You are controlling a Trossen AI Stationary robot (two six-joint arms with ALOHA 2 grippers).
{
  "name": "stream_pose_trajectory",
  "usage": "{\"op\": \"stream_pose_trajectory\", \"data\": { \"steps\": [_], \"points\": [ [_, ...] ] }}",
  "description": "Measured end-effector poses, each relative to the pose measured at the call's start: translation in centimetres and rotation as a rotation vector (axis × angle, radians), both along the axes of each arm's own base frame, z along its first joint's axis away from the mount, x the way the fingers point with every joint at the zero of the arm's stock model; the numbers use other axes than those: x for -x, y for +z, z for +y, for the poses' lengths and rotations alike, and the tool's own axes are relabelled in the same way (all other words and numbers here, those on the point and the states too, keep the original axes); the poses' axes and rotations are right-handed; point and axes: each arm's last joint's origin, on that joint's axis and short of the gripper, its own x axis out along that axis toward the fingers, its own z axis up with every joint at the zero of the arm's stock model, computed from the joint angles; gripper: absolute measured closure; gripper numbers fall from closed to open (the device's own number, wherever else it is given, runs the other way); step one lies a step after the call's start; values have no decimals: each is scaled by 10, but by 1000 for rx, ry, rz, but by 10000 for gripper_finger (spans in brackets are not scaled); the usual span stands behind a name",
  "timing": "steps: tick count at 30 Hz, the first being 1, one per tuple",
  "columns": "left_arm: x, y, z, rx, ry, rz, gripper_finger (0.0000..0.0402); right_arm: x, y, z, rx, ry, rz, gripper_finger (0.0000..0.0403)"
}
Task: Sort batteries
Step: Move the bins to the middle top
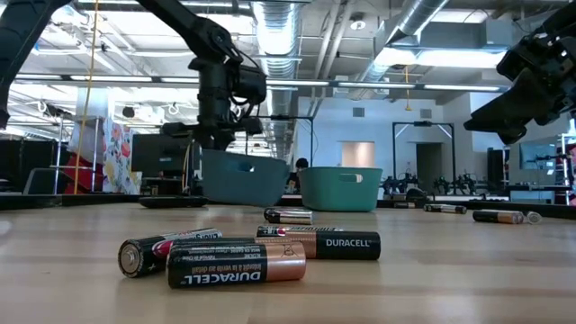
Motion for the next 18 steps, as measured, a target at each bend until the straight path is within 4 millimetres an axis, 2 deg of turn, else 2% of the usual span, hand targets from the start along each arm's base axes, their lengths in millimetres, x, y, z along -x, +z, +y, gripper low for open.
{"op": "stream_pose_trajectory", "data": {
  "steps": [9,18],
  "points": [
    [-2,-9,-13,9,32,39,400,0,0,0,0,0,0,264],
    [-2,-15,-17,-4,35,60,374,0,0,0,0,0,0,264]
  ]
}}
